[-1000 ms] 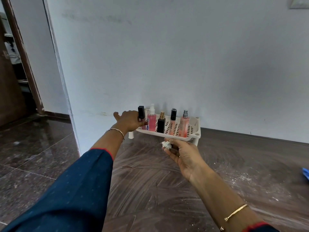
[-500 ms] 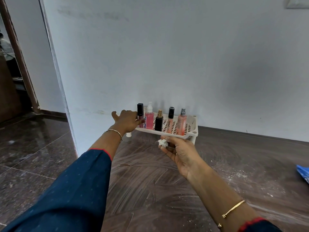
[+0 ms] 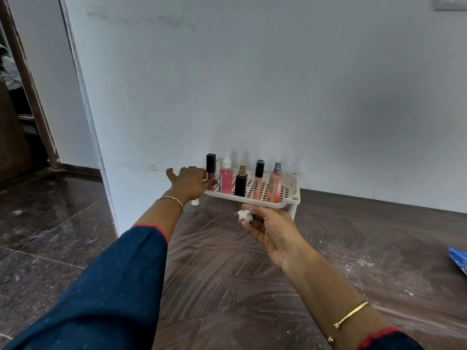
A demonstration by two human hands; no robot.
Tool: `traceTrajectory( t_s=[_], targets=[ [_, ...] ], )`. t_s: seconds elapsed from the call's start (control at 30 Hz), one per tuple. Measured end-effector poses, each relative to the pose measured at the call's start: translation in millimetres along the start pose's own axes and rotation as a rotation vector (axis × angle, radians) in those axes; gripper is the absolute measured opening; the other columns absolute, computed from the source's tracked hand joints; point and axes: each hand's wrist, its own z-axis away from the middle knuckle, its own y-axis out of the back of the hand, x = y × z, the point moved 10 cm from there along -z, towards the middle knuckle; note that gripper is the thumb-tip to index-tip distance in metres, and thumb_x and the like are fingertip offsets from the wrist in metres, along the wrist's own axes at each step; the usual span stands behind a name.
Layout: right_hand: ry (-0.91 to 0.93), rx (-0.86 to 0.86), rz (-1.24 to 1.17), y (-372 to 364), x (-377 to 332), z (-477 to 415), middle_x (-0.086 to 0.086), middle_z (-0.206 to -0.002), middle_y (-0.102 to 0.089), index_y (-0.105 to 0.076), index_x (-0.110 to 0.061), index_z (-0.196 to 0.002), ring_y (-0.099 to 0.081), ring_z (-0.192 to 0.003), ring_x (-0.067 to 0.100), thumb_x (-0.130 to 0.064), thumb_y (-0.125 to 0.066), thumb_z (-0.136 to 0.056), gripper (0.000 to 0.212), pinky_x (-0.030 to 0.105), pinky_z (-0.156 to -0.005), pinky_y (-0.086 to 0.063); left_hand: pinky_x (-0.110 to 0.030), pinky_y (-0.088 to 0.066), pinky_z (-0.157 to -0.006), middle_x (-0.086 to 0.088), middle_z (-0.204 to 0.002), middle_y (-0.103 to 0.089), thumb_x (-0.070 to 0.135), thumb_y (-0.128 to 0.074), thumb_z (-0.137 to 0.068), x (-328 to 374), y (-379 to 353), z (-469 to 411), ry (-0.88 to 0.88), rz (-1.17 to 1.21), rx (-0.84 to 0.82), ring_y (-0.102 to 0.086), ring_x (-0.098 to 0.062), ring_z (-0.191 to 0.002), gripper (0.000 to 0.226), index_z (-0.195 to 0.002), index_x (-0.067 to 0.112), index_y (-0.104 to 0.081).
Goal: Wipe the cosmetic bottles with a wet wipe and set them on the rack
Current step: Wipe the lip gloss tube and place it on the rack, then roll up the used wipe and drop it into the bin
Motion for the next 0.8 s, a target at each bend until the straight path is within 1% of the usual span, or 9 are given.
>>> traceTrajectory(
  t_s=[0.1,0.17,0.27,0.33,0.47,0.53,0.6,0.73,0.8],
  targets=[
    [0.007,0.001,-0.003,0.6,-2.1,1.1,0.015,-0.090,-0.073,-0.070,-0.001,-0.091,-0.068,-0.077,0.021,0.000,-0.064,-0.084,0.010,0.028,-0.074,-0.058,-0.050,-0.014,-0.107,-0.002,-0.114,-0.060,0.057,-0.041,-0.093,-1.4,3.3,2.1,0.006,0.027,0.007,-0.047,-0.027,-0.121,0.043,-0.106,0.023,-0.064],
    [0.015,0.003,-0.009,0.7,-4.7,2.3,0.016,-0.091,-0.073,-0.069,-0.003,-0.092,-0.068,-0.078,0.022,0.000,-0.065,-0.083,0.011,0.028,-0.075,-0.057,-0.048,-0.014,-0.107,-0.003,-0.120,-0.059,0.057,-0.042,-0.093,-2.6,8.1,4.3,0.011,0.055,0.014,-0.045,-0.027,-0.124,0.044,-0.112,0.023,-0.063],
    [0.025,0.010,-0.014,-0.4,-8.5,4.6,0.017,-0.093,-0.072,-0.068,-0.003,-0.094,-0.068,-0.080,0.024,0.000,-0.064,-0.084,0.011,0.028,-0.073,-0.058,-0.045,-0.016,-0.108,-0.003,-0.136,-0.051,0.063,-0.042,-0.090,-4.9,17.5,9.7,0.027,0.094,0.014,-0.041,-0.026,-0.130,0.054,-0.128,0.026,-0.055],
    [0.029,0.015,-0.005,-1.2,-10.3,6.1,0.018,-0.094,-0.072,-0.068,0.000,-0.097,-0.068,-0.080,0.024,0.000,-0.064,-0.085,0.013,0.027,-0.071,-0.058,-0.044,-0.018,-0.106,-0.002,-0.141,-0.048,0.066,-0.042,-0.088,-4.3,23.8,14.5,0.030,0.127,0.016,-0.039,-0.026,-0.133,0.061,-0.133,0.025,-0.052],
    [0.030,0.015,0.007,-4.7,-13.6,12.9,0.017,-0.089,-0.071,-0.068,0.005,-0.101,-0.067,-0.076,0.022,-0.001,-0.064,-0.084,0.018,0.025,-0.070,-0.057,-0.043,-0.021,-0.104,-0.001,-0.141,-0.048,0.066,-0.043,-0.088,2.8,33.4,27.8,0.017,0.143,0.010,-0.039,-0.026,-0.132,0.063,-0.134,0.024,-0.050],
    [0.036,0.023,0.004,-4.9,-15.7,18.3,0.016,-0.086,-0.070,-0.069,0.004,-0.096,-0.067,-0.074,0.021,0.000,-0.064,-0.085,0.013,0.026,-0.071,-0.056,-0.043,-0.022,-0.103,-0.002,-0.141,-0.048,0.065,-0.045,-0.088,7.3,38.1,34.9,0.009,0.145,0.000,-0.039,-0.026,-0.132,0.062,-0.135,0.024,-0.050],
    [0.044,0.035,-0.006,-4.1,-20.1,25.6,0.016,-0.088,-0.070,-0.069,0.002,-0.090,-0.066,-0.073,0.020,0.001,-0.063,-0.085,0.008,0.026,-0.071,-0.056,-0.042,-0.023,-0.103,-0.002,-0.140,-0.049,0.064,-0.046,-0.088,13.0,43.4,43.6,-0.003,0.161,-0.013,-0.039,-0.026,-0.132,0.062,-0.134,0.024,-0.050],
    [0.062,0.045,0.003,-3.7,-33.2,43.4,0.014,-0.091,-0.069,-0.068,-0.001,-0.089,-0.066,-0.077,0.020,0.002,-0.066,-0.084,0.006,0.025,-0.069,-0.056,-0.042,-0.025,-0.106,0.002,-0.141,-0.048,0.065,-0.045,-0.087,26.4,59.5,65.2,-0.008,0.223,-0.025,-0.039,-0.024,-0.133,0.063,-0.134,0.024,-0.049],
    [0.073,0.038,0.035,-5.4,-39.4,56.0,0.013,-0.090,-0.069,-0.068,-0.002,-0.088,-0.066,-0.081,0.020,0.005,-0.068,-0.081,0.011,0.024,-0.071,-0.056,-0.041,-0.027,-0.106,0.003,-0.138,-0.051,0.062,-0.048,-0.088,34.6,66.3,78.6,-0.023,0.273,-0.038,-0.043,-0.023,-0.130,0.060,-0.132,0.022,-0.051]
  ],
)
